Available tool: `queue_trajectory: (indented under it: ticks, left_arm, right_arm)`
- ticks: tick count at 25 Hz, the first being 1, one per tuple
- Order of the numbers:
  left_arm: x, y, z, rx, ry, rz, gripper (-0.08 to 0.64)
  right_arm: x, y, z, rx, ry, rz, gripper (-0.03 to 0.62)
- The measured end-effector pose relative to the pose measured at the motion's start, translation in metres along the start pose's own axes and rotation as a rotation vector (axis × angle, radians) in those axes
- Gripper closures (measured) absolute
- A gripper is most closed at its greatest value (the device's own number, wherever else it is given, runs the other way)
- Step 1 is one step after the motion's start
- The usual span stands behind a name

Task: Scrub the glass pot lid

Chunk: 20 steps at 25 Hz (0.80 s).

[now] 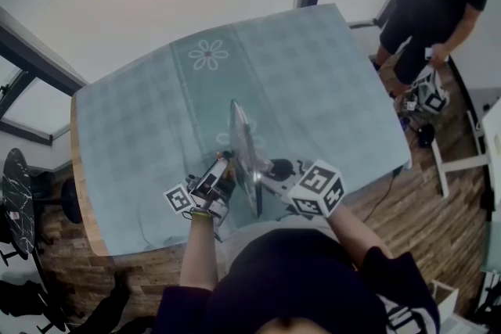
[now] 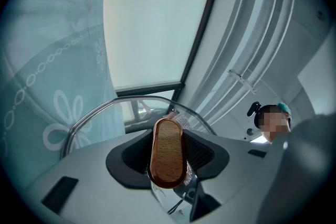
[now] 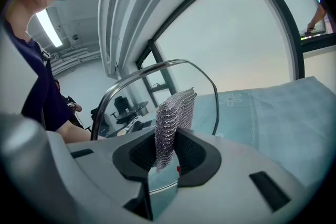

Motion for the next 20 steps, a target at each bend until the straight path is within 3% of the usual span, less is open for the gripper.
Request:
queue_trajectory:
  ticks: [20]
  left_arm:
    - [-0.004,0.0,0.001,-0.005,0.006,-0.037,0.391]
  right_arm:
    - [-0.024,0.018,0.031,-0.083,-0.133,0.024,0.509]
Point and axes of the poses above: the fingertips, and each gripper's own axes: x forward along the fingers, z to its left, y out of its underside, the point moved 10 cm from there along -x, backward along the fingers, and after that the axes turned 7 degrees about -z, right-handed, at the moved point
